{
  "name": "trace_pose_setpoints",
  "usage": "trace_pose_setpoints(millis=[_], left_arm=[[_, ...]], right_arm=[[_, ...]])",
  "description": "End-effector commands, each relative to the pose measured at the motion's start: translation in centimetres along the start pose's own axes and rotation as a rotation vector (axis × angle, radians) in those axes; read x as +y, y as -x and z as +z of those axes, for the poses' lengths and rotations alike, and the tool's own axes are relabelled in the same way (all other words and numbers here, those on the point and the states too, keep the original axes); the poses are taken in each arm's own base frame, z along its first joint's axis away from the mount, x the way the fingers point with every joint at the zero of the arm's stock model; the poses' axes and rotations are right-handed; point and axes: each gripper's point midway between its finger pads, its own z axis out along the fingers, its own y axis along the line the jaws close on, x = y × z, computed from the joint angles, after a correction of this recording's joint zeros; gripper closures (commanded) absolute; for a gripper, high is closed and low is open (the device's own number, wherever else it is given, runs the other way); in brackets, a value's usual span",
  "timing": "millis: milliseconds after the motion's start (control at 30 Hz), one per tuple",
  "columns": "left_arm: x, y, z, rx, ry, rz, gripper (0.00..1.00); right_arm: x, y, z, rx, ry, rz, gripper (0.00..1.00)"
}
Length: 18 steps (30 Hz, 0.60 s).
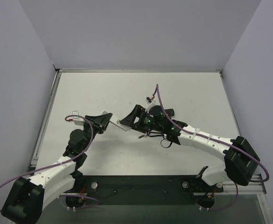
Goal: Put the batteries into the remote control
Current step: Remove the battery cover from the remote control.
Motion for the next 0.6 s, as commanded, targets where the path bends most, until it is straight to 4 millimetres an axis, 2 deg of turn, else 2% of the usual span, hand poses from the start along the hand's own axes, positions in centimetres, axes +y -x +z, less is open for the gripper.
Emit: trace_pose_setpoints(millis=[0,67,167,300,333,400,433,467,500,533,567], left_arm=[[-1.5,0.4,0.0,-0.021,-0.068,0.01,1.0],[-1.0,0.4,0.0,-0.023,-0.054,0.013,1.0],[-0.3,0.5,0.1,-0.028,-0.03,0.019,1.0],[0.5,0.4,0.1,-0.023,-0.006,0.018,1.0],[0.5,0.3,0.1,-0.02,-0.005,0.015,1.0],[0.6,0.2,0.1,-0.012,0.0,0.011,1.0],[0.6,0.1,0.1,-0.01,0.002,0.009,1.0],[0.5,0.1,0.1,-0.008,0.002,0.006,1.0],[0.5,0.0,0.1,-0.004,0.003,0.005,1.0],[0.5,0.0,0.1,-0.002,0.007,0.002,1.0],[0.5,0.0,0.1,0.0,0.008,0.0,1.0]], right_arm=[[3.2,1.8,-1.1,-0.035,0.08,-0.07,0.26],[3.5,1.9,-1.4,-0.036,0.081,-0.104,0.21],[3.7,2.1,-2.1,-0.029,0.066,-0.164,0.18],[2.7,2.4,-3.1,0.007,0.0,-0.407,0.18],[1.7,1.9,-3.6,0.044,-0.042,-0.446,0.18],[2.1,2.0,-4.3,0.07,-0.04,-0.55,0.18],[0.9,1.4,-4.9,0.122,-0.076,-0.635,0.18],[1.2,1.8,-5.2,0.121,-0.083,-0.693,0.18],[1.1,1.4,-5.4,0.146,-0.088,-0.744,0.18],[0.3,1.1,-5.9,0.186,-0.114,-0.832,0.19],[0.4,1.4,-5.9,0.185,-0.138,-0.88,0.2]])
